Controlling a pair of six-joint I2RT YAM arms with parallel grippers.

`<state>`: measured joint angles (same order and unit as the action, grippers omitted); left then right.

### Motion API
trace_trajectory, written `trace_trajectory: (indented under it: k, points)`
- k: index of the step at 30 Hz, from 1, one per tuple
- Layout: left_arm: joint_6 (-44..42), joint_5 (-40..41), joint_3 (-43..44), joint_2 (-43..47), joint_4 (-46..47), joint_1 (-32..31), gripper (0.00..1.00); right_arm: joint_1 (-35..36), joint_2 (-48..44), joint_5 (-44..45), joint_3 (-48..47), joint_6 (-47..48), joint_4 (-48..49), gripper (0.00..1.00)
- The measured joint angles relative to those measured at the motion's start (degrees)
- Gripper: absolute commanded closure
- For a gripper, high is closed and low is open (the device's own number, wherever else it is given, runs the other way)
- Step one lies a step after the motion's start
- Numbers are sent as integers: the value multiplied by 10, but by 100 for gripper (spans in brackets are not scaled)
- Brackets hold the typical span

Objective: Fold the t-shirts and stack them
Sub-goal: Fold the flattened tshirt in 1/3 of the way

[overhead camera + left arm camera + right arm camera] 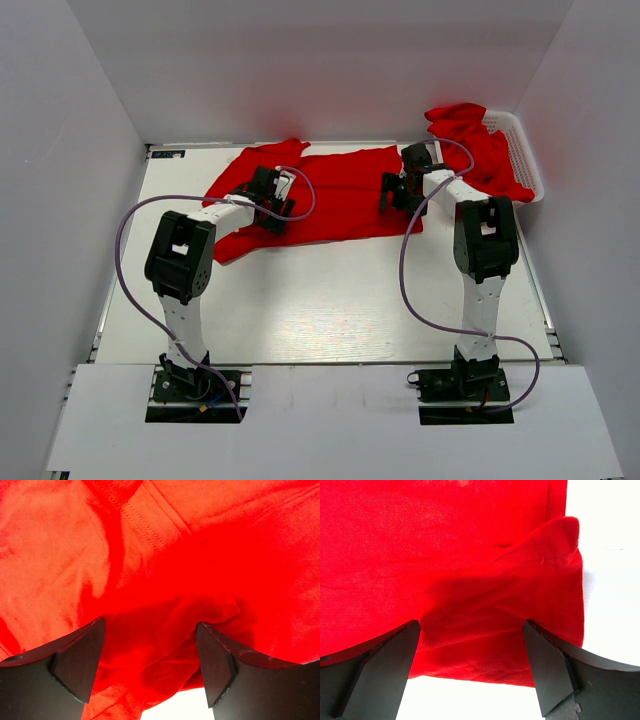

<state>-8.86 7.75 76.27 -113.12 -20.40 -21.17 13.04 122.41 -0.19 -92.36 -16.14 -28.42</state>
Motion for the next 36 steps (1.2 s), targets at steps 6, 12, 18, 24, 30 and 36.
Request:
trace_trajectory:
  k: [6,12,18,24,30,36]
  points:
    - [4,8,0,0,0,0,39,-2,0,-2,0,0,0,10]
    - [14,22,0,0,0,0,77,-4,0,-2,0,0,0,10]
    - [30,41,4,0,5,0,100,-5,0,-2,0,0,0,10]
    - [45,65,14,1,16,4,100,-9,0,-2,3,-1,3,10]
    - [55,94,14,3,33,5,100,-10,-1,-4,3,-2,3,10]
    - [68,144,14,3,56,7,100,-10,-1,-5,3,-2,3,10]
